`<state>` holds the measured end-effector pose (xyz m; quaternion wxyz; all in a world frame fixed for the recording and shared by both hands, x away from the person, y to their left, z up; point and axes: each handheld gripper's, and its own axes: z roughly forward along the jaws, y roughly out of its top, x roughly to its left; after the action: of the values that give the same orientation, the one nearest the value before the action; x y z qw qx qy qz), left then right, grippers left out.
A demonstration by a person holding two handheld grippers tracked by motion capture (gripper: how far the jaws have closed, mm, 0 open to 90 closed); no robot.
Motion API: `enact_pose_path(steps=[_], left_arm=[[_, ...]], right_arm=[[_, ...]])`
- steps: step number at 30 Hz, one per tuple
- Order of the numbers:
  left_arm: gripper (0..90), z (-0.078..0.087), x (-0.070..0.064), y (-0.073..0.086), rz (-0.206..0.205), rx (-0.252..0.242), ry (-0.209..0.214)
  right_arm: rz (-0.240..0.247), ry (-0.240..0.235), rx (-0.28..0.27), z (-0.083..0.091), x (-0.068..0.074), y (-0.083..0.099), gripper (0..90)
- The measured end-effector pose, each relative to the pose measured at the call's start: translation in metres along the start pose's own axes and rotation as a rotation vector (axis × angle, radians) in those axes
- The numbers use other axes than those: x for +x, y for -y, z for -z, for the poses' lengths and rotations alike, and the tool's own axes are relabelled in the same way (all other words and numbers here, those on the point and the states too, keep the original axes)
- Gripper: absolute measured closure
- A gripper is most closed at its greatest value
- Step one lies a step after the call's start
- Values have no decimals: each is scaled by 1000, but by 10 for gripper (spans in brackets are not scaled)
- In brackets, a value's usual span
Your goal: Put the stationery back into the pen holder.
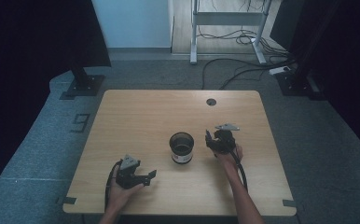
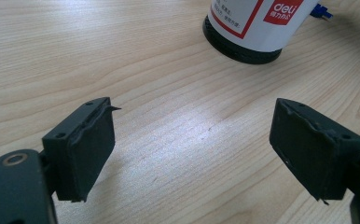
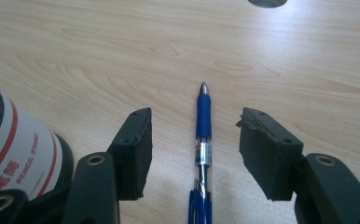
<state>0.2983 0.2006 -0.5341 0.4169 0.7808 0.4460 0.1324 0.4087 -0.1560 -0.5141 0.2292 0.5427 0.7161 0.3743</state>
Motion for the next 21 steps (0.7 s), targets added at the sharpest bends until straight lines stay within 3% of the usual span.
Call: enact_pose_path(steps=[21], left_arm=[[146,0,1,1,4,5,6]], right_arm=[[-24,23,48,-31,-8,-5,451]])
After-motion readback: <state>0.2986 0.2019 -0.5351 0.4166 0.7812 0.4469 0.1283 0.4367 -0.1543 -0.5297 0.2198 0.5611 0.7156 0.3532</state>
